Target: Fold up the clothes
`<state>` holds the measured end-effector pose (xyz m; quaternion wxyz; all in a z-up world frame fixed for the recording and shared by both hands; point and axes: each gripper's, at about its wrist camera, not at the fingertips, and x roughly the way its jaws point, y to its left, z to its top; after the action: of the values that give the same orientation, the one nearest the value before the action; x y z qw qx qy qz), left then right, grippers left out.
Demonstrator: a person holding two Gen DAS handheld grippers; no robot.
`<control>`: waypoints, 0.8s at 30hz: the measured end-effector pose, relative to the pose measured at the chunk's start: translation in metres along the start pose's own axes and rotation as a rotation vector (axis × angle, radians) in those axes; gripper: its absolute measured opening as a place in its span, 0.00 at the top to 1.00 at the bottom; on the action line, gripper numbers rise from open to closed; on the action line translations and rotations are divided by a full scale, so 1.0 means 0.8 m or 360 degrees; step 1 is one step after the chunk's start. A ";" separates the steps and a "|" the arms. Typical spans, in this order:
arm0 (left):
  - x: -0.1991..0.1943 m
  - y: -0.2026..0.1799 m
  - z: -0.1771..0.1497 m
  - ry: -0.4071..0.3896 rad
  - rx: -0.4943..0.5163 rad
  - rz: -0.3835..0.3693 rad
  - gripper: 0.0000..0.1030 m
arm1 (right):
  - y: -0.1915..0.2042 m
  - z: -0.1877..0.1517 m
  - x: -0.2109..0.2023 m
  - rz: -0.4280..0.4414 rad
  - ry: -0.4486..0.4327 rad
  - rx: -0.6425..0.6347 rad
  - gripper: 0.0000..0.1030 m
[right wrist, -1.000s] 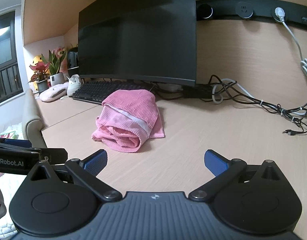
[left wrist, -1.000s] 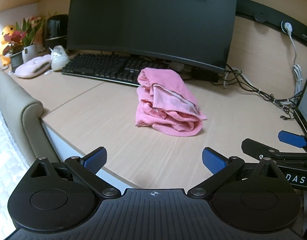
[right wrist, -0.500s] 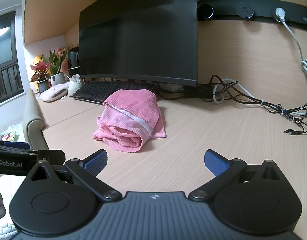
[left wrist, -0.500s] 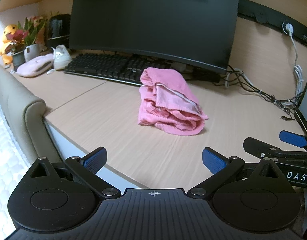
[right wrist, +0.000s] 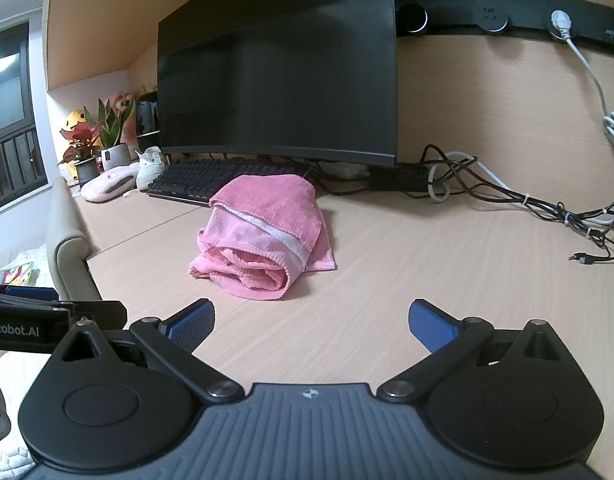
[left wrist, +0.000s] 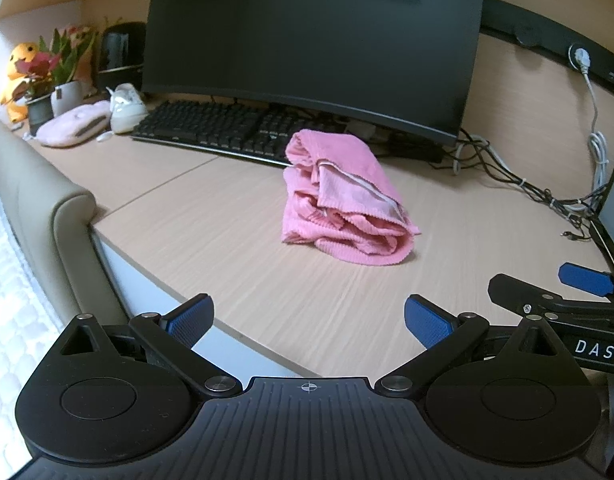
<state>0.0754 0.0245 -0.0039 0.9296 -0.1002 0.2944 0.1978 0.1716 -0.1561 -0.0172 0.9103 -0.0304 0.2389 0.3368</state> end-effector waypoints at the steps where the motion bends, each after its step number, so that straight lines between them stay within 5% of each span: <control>1: 0.000 0.001 0.000 -0.0001 -0.0002 0.0001 0.00 | 0.001 0.000 0.000 0.0003 0.0000 -0.0003 0.00; 24: -0.007 0.004 0.015 -0.0039 -0.0010 -0.0026 0.00 | 0.002 0.014 -0.006 -0.0033 -0.0057 -0.0006 0.00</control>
<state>0.0756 0.0294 0.0088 0.9344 -0.1031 0.2816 0.1923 0.1720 -0.1553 -0.0047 0.9178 -0.0284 0.2216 0.3283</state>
